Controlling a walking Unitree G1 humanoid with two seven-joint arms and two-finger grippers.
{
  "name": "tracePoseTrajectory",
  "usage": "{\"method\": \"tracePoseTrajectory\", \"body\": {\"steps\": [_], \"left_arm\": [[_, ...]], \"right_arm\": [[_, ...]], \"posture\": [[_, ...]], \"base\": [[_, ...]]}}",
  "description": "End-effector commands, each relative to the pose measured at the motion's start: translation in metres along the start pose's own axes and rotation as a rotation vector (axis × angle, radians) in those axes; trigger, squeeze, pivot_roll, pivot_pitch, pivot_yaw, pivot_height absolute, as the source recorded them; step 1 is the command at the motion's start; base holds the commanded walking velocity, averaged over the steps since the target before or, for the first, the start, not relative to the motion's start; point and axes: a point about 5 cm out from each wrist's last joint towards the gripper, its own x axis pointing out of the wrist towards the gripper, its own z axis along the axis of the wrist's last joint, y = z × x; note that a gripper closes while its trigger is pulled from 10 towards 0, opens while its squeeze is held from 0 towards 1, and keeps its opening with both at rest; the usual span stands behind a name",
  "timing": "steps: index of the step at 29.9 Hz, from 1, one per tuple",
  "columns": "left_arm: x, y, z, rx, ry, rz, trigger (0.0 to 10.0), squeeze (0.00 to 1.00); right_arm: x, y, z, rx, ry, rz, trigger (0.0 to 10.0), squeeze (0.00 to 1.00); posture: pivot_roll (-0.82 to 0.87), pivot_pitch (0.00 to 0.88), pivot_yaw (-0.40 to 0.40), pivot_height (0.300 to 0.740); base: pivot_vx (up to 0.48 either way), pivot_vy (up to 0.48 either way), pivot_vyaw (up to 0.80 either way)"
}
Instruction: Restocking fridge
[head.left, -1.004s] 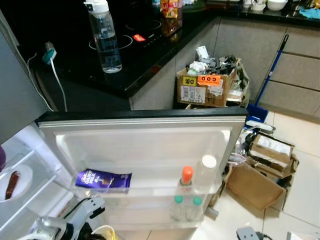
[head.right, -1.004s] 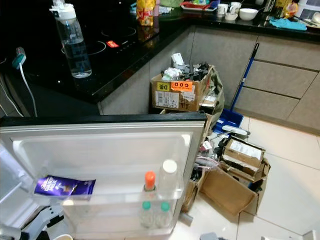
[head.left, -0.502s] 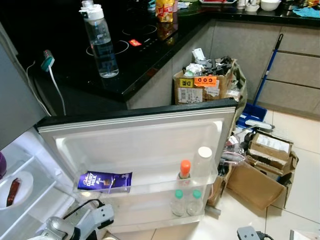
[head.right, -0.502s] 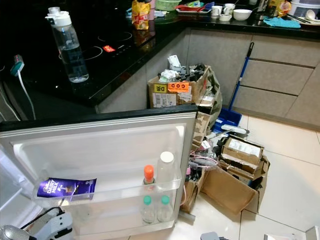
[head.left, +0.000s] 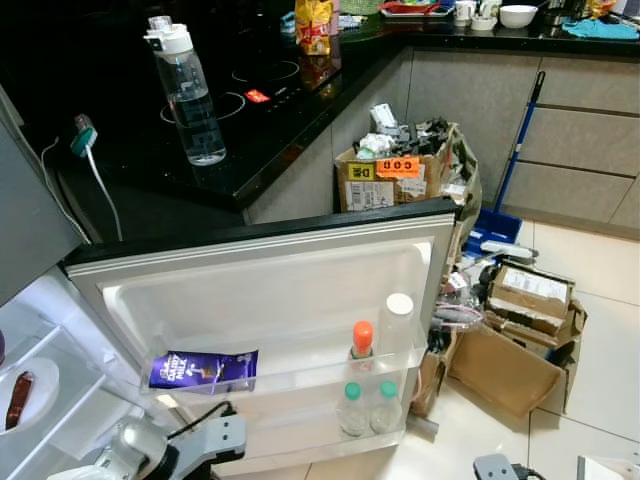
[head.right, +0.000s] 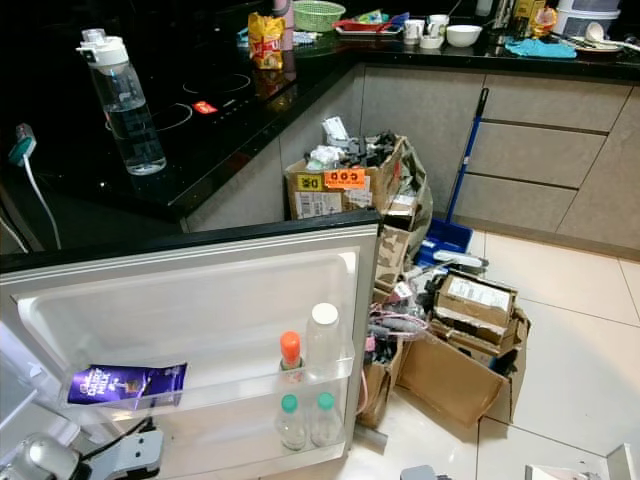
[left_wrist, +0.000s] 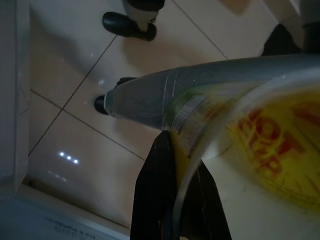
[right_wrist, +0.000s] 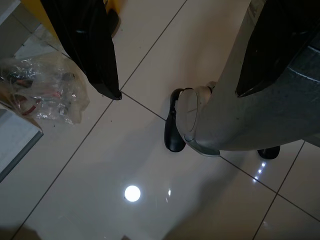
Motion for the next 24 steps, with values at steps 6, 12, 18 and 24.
{"method": "tracePoseTrajectory", "body": {"steps": [6,12,18,24], "left_arm": [[-0.008,0.011,0.021,0.05,-0.001,0.069,10.0,0.0],[-0.015,0.012,0.007,0.021,0.162,0.132,10.0,0.0],[-0.029,0.018,-0.018,-0.159,0.352,0.276,10.0,0.0],[-0.03,0.019,-0.029,-0.295,0.36,0.34,10.0,0.0]], "right_arm": [[0.0,0.004,-0.003,0.007,0.013,0.015,10.0,0.0],[0.0,0.005,-0.004,0.006,0.014,0.013,10.0,0.0],[0.001,0.006,-0.004,0.006,0.015,0.012,10.0,0.0],[0.001,0.008,-0.004,0.007,0.015,0.016,10.0,0.0]], "posture": [[-0.06,0.0,0.041,0.74],[-0.06,0.0,0.043,0.74],[-0.05,0.0,0.05,0.74],[-0.05,0.0,0.054,0.74]], "base": [[0.0,0.0,0.0],[0.0,0.0,0.0],[0.0,0.0,0.0],[0.0,0.0,0.0]]}}
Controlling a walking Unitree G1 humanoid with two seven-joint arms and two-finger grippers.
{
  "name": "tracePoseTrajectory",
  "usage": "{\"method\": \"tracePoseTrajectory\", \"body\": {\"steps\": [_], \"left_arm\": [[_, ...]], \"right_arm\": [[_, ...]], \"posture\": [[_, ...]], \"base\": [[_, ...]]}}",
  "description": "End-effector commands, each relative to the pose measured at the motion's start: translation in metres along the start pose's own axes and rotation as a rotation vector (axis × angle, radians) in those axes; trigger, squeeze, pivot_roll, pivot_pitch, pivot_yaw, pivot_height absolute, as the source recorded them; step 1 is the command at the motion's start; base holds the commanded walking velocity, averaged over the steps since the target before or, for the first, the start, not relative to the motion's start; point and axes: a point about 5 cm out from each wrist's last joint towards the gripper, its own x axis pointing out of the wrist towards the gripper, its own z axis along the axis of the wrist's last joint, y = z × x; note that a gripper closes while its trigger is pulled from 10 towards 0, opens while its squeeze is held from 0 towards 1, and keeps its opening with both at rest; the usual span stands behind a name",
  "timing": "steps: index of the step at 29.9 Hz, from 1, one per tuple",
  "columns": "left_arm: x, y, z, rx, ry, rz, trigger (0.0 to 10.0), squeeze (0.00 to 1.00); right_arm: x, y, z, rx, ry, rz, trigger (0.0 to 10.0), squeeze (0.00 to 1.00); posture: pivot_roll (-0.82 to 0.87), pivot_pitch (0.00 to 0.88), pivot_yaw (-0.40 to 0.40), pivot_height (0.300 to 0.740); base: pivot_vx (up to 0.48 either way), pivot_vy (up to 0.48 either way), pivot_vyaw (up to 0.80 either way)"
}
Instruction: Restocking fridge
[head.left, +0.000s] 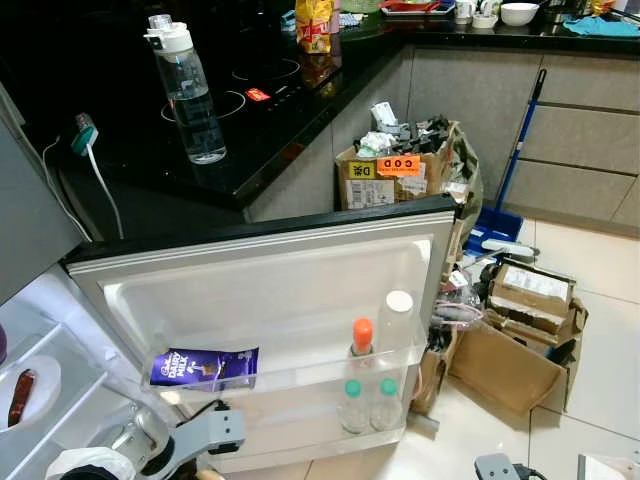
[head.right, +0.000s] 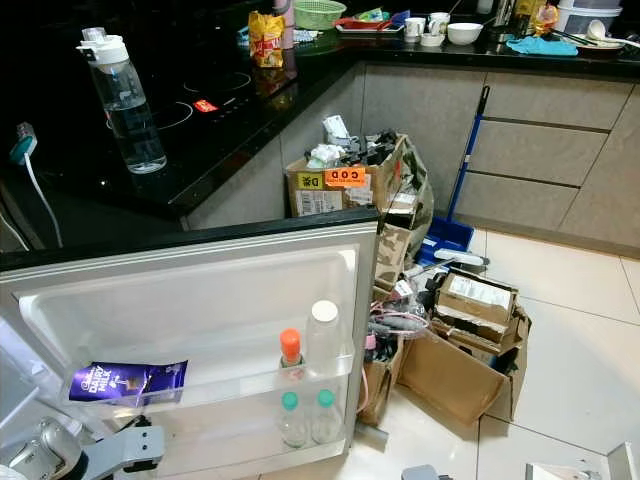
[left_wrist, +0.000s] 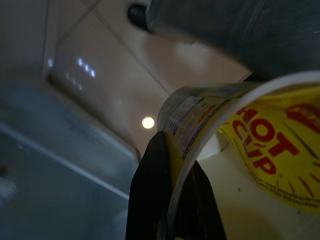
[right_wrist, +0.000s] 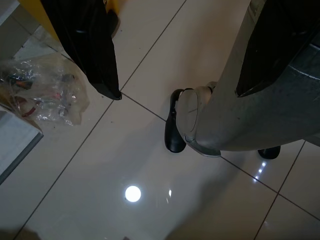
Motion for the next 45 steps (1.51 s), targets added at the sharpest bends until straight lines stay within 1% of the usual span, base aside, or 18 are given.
{"method": "tracePoseTrajectory", "body": {"steps": [1,4,8,12,13,14,22,24,25,26,27,28,34,37,38,40,44,45], "left_arm": [[-0.012,0.01,-0.006,-0.05,0.003,0.069,10.0,0.0],[-0.011,0.009,-0.009,-0.083,-0.009,0.054,10.0,0.0],[-0.013,0.012,-0.02,-0.155,0.044,0.095,10.0,0.0],[-0.015,0.017,-0.03,-0.316,0.119,0.166,10.0,0.0],[-0.015,0.017,-0.03,-0.316,0.119,0.166,10.0,0.0],[-0.017,0.019,-0.031,-0.388,0.117,0.195,10.0,0.0],[-0.027,0.018,-0.041,-0.518,0.115,0.157,10.0,0.0],[-0.034,0.021,-0.035,-0.547,0.036,0.117,10.0,0.0],[-0.034,0.021,-0.035,-0.547,0.036,0.117,10.0,0.0],[-0.041,0.023,-0.031,-0.546,-0.011,0.096,10.0,0.0],[-0.054,0.026,-0.024,-0.531,-0.056,0.073,10.0,0.0],[-0.059,0.027,-0.023,-0.524,-0.064,0.067,10.0,0.0],[-0.077,0.03,-0.022,-0.482,-0.018,0.096,10.0,0.0],[-0.074,0.029,-0.028,-0.483,0.024,0.107,10.0,0.0],[-0.065,0.024,-0.037,-0.486,0.076,0.1,10.0,0.0],[-0.058,0.019,-0.044,-0.488,0.105,0.08,10.0,0.0],[-0.059,0.017,-0.045,-0.483,0.111,0.066,10.0,0.0],[-0.064,0.018,-0.047,-0.475,0.127,0.084,10.0,0.0]], "right_arm": [[0.001,0.008,-0.004,0.008,0.015,0.019,10.0,0.0],[0.001,0.008,-0.004,0.007,0.016,0.02,10.0,0.0],[0.001,0.008,-0.005,0.006,0.017,0.019,10.0,0.0],[0.001,0.009,-0.005,0.006,0.017,0.02,10.0,0.0],[0.001,0.009,-0.005,0.006,0.017,0.02,10.0,0.0],[0.001,0.01,-0.005,0.007,0.016,0.022,10.0,0.0],[0.001,0.011,-0.006,0.009,0.019,0.022,10.0,0.0],[0.001,0.011,-0.008,0.009,0.022,0.022,10.0,0.0],[0.001,0.011,-0.008,0.009,0.022,0.022,10.0,0.0],[0.001,0.011,-0.008,0.009,0.024,0.022,10.0,0.0],[0.0,0.011,-0.009,0.009,0.025,0.023,10.0,0.0],[0.0,0.012,-0.009,0.009,0.025,0.024,10.0,0.0],[0.001,0.012,-0.008,0.008,0.024,0.025,10.0,0.0],[0.001,0.012,-0.008,0.007,0.023,0.026,10.0,0.0],[0.001,0.013,-0.007,0.007,0.021,0.027,10.0,0.0],[0.001,0.014,-0.007,0.007,0.021,0.029,10.0,0.0],[0.001,0.014,-0.008,0.005,0.022,0.03,10.0,0.0],[0.001,0.013,-0.008,0.003,0.024,0.03,10.0,0.0]], "posture": [[-0.05,0.0,0.054,0.74],[-0.05,0.0,0.055,0.74],[-0.05,0.0,0.055,0.74],[-0.05,0.0,0.062,0.74],[-0.05,0.0,0.062,0.74],[-0.05,0.0,0.064,0.74],[-0.05,0.0,0.071,0.74],[-0.05,0.0,0.073,0.74],[-0.05,0.0,0.073,0.74],[-0.04,0.0,0.074,0.74],[-0.04,0.0,0.074,0.74],[-0.04,0.0,0.074,0.74],[-0.04,0.0,0.074,0.74],[-0.03,0.0,0.078,0.74],[-0.04,0.0,0.077,0.74],[-0.04,0.0,0.076,0.74],[-0.03,0.0,0.071,0.74],[-0.03,0.0,0.071,0.74]], "base": [[0.0,0.0,0.0],[0.0,0.0,0.0],[0.0,0.0,0.0],[0.0,0.0,0.0],[0.0,0.0,0.0],[0.0,0.0,0.0],[0.0,0.0,0.0],[0.0,0.0,0.0],[0.0,0.0,0.0],[0.0,0.0,0.0],[0.0,0.0,0.0],[0.0,0.0,0.0],[0.0,0.0,0.0],[0.0,0.0,0.0],[0.0,0.0,0.0],[0.0,0.0,0.0],[0.0,0.0,0.0],[0.0,0.0,0.0]]}}
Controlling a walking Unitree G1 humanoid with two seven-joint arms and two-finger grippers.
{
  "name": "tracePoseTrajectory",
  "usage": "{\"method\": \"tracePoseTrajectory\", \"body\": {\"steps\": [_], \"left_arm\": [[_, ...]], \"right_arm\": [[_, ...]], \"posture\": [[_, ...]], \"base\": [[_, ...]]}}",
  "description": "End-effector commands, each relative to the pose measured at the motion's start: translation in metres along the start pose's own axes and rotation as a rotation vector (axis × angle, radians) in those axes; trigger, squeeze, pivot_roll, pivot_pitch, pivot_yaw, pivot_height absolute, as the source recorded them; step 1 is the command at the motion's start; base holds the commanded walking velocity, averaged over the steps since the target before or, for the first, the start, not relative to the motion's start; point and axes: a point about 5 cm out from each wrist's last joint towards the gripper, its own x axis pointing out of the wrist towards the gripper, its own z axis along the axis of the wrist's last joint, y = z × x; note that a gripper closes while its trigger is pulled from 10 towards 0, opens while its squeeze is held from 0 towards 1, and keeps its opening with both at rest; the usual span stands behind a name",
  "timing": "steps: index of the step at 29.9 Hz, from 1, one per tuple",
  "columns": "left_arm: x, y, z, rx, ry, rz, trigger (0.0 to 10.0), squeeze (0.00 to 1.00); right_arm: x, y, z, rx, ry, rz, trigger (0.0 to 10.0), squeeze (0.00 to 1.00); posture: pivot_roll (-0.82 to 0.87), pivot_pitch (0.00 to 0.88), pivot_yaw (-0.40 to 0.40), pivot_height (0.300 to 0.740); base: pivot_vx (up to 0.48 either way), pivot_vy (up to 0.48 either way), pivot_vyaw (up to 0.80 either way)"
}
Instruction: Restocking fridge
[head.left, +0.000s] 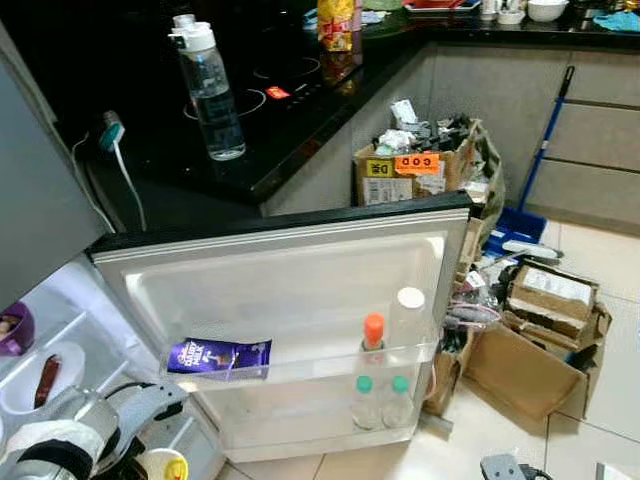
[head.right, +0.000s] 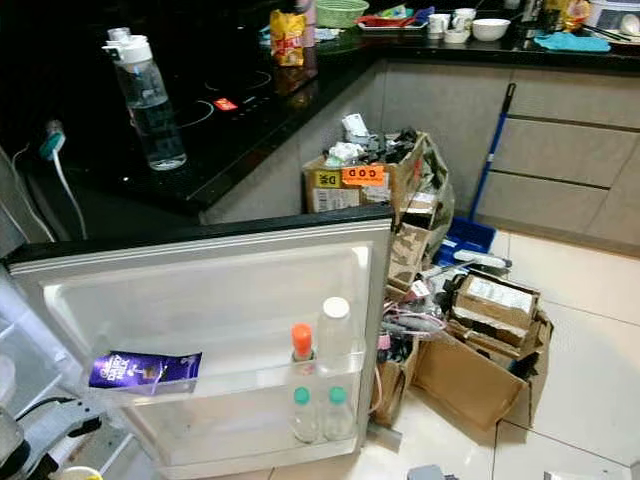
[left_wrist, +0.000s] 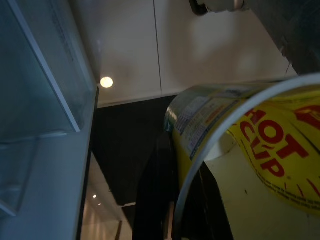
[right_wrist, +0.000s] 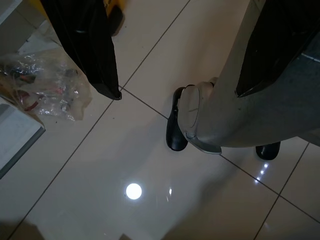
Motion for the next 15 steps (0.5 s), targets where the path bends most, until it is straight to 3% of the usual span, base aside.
{"method": "tracePoseTrajectory", "body": {"steps": [1,6,15], "left_arm": [[-0.02,0.013,-0.012,0.005,0.051,0.098,10.0,0.0],[-0.044,0.03,-0.019,0.015,0.119,0.264,10.0,0.0],[-0.058,0.034,-0.02,0.043,0.127,0.325,10.0,0.0]], "right_arm": [[0.001,0.014,-0.008,0.002,0.029,0.048,10.0,0.0],[0.0,0.011,-0.008,0.0,0.031,0.044,10.0,0.0],[0.001,0.012,-0.006,-0.006,0.026,0.049,10.0,0.0]], "posture": [[-0.03,0.0,0.071,0.74],[-0.03,0.0,0.072,0.74],[-0.03,0.0,0.071,0.74]], "base": [[0.0,0.0,0.0],[0.0,0.0,0.0],[0.0,0.0,0.0]]}}
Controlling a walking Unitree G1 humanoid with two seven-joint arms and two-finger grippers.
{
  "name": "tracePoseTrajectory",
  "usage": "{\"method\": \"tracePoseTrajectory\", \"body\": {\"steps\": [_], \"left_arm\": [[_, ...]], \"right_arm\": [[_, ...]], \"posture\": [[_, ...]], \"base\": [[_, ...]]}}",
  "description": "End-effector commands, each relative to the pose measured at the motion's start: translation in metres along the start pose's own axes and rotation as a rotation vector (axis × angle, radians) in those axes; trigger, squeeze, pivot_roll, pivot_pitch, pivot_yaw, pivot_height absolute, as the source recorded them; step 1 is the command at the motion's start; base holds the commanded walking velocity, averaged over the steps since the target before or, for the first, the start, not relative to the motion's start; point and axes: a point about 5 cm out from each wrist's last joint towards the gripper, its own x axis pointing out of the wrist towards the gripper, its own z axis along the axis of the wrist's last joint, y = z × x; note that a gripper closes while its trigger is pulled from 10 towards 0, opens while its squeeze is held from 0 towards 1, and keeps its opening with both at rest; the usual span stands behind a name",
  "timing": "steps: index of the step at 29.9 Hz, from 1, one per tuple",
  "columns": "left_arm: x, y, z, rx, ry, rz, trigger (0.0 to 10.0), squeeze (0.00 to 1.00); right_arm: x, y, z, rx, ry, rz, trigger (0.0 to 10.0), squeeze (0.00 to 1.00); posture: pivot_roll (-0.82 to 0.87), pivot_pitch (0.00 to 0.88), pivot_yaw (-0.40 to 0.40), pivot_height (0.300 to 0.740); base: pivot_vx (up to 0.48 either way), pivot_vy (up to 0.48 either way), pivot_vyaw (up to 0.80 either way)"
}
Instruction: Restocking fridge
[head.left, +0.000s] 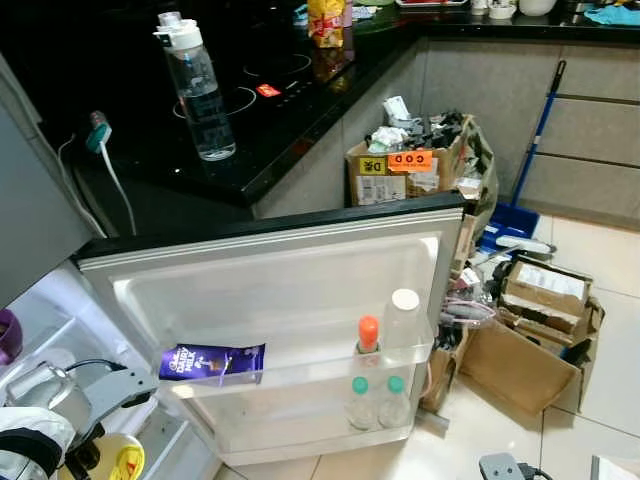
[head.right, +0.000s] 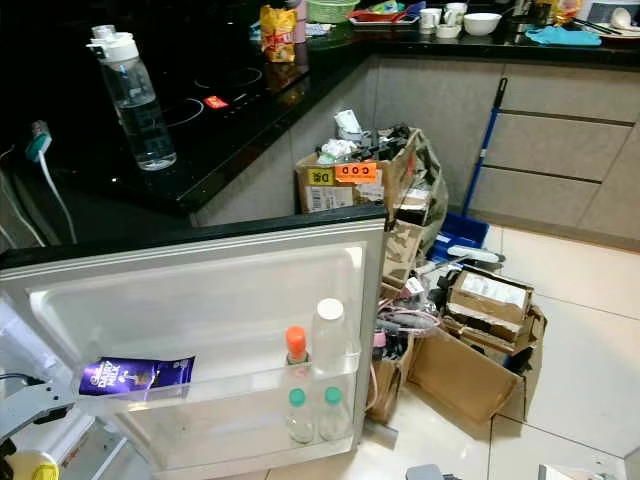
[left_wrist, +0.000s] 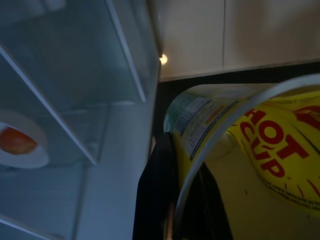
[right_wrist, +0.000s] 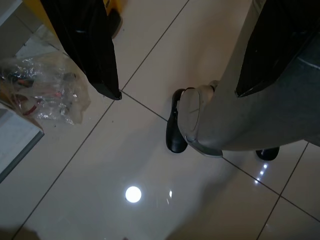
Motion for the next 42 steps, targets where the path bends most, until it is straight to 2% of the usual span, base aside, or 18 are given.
{"method": "tracePoseTrajectory", "body": {"steps": [1,3,7,11,16,19,21,24,26,28,29,36,38,39,40,42], "left_arm": [[-0.011,0.011,-0.013,-0.012,0.037,0.059,10.0,0.0],[-0.016,0.013,-0.013,0.002,0.046,0.082,10.0,0.0],[-0.027,0.014,-0.006,0.019,-0.003,0.087,10.0,0.0],[-0.048,0.011,0.01,0.076,-0.105,0.093,10.0,0.0],[-0.064,0.004,0.021,0.133,-0.182,0.076,10.0,0.0],[-0.084,-0.007,0.034,0.204,-0.266,0.065,10.0,0.0],[-0.086,-0.009,0.035,0.214,-0.277,0.059,10.0,0.0],[-0.099,-0.021,0.042,0.273,-0.331,0.037,10.0,0.0],[-0.101,-0.022,0.043,0.279,-0.333,0.037,10.0,0.0],[-0.112,-0.026,0.044,0.313,-0.354,0.053,10.0,0.0],[-0.123,-0.032,0.045,0.346,-0.386,0.051,10.0,0.0],[-0.135,-0.042,0.049,0.399,-0.439,0.03,10.0,0.0],[-0.139,-0.052,0.052,0.447,-0.48,-0.01,10.0,0.0],[-0.143,-0.059,0.056,0.477,-0.51,-0.03,10.0,0.0],[-0.143,-0.059,0.056,0.477,-0.51,-0.03,10.0,0.0],[-0.146,-0.064,0.057,0.497,-0.534,-0.041,10.0,0.0]], "right_arm": [[0.001,0.012,-0.006,0.0,0.025,0.045,10.0,0.0],[0.001,0.011,-0.006,-0.002,0.026,0.045,10.0,0.0],[0.0,0.01,-0.007,-0.003,0.029,0.042,10.0,0.0],[0.0,0.009,-0.007,-0.003,0.031,0.04,10.0,0.0],[0.0,0.009,-0.006,-0.001,0.03,0.042,10.0,0.0],[0.001,0.011,-0.006,0.001,0.029,0.048,10.0,0.0],[0.001,0.011,-0.006,0.001,0.029,0.049,10.0,0.0],[0.001,0.012,-0.006,0.001,0.03,0.052,10.0,0.0],[0.001,0.012,-0.006,0.002,0.029,0.052,10.0,0.0],[0.001,0.012,-0.006,0.003,0.029,0.053,10.0,0.0],[0.001,0.012,-0.006,0.004,0.028,0.054,10.0,0.0],[0.001,0.012,-0.006,0.002,0.026,0.056,10.0,0.0],[0.001,0.011,-0.006,-0.006,0.028,0.042,10.0,0.0],[0.0,0.006,-0.007,0.007,0.027,0.019,10.0,0.0],[0.0,0.006,-0.007,0.007,0.027,0.019,10.0,0.0],[-0.001,-0.002,-0.004,0.077,-0.001,-0.004,10.0,0.0]], "posture": [[-0.03,0.0,0.071,0.74],[-0.03,0.0,0.069,0.74],[-0.03,0.0,0.067,0.74],[-0.03,0.0,0.066,0.74],[-0.03,0.0,0.066,0.74],[-0.03,0.0,0.066,0.74],[-0.03,0.0,0.066,0.74],[-0.03,0.0,0.066,0.74],[-0.03,0.0,0.066,0.74],[-0.03,0.0,0.069,0.74],[-0.03,0.0,0.068,0.74],[-0.03,0.0,0.068,0.74],[-0.03,0.0,0.068,0.74],[-0.03,0.0,0.068,0.74],[-0.03,0.0,0.068,0.74],[-0.03,0.0,0.066,0.74]], "base": [[0.0,0.0,0.0],[0.0,0.0,0.0],[0.0,0.0,0.0],[0.0,0.0,0.0],[0.0,0.0,0.0],[0.0,0.0,0.0],[0.0,0.0,0.0],[0.0,0.0,0.0],[0.0,0.0,0.0],[0.0,0.0,0.0],[0.0,0.0,0.0],[0.0,0.0,0.0],[0.0,0.0,0.0],[0.0,0.0,0.0],[0.0,0.0,0.0],[0.0,0.0,0.0]]}}
